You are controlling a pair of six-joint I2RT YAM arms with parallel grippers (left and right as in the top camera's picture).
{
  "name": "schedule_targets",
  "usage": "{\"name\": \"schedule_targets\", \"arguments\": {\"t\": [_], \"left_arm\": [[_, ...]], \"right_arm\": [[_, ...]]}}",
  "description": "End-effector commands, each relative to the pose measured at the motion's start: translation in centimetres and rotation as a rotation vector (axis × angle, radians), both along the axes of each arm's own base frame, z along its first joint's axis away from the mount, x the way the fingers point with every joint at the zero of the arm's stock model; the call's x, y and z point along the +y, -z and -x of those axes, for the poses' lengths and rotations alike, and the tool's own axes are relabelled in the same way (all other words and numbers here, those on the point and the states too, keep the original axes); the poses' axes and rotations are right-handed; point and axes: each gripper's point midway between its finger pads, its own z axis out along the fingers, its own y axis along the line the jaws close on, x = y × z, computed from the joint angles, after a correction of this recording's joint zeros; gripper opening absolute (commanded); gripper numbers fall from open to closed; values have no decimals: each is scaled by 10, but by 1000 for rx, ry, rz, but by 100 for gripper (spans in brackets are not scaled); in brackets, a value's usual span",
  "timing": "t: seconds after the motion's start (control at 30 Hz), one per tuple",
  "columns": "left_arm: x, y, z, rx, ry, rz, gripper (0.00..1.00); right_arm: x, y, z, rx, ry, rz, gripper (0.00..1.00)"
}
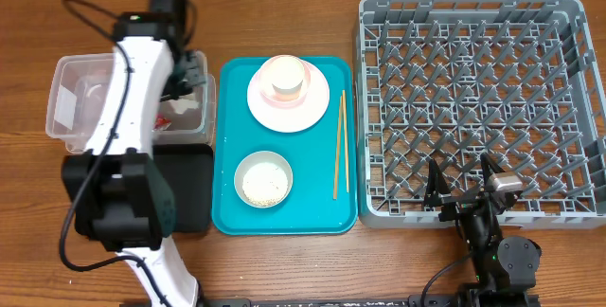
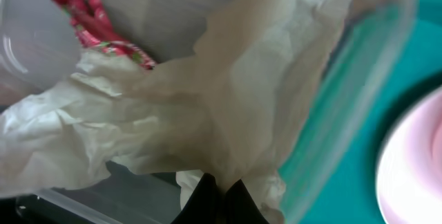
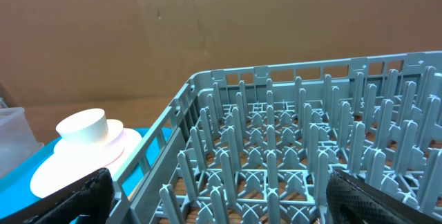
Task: Sort waste into correct bins and load items into the dishwasher
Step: 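Carry the tissue left and drop it into the clear bin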
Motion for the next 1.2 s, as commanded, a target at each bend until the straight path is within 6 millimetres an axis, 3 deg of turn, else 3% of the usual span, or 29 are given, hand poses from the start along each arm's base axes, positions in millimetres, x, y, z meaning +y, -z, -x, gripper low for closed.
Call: {"name": "schedule_targets", "arguments": {"t": [0.0,0.17,0.43,0.67,0.83,1.17], "left_arm": [[12,-17,-3,-64,-62,69,4],[28,-10,-1,-67,-103,90,4],[33,-4,-9,-100,-107,72,6],[33,22,-13,-114,-107,72,7],[33,36,-15,-129,-106,70,22],[33,36,-17,-140,-103,73,29]], "right_arm": [[-1,1,0,-5,8,-3,100],[-1,1,0,-5,8,-3,100],[-1,1,0,-5,8,-3,99],[-1,1,0,-5,8,-3,100],[-1,1,0,-5,8,-3,100],[-1,1,0,-5,8,-3,100]]}}
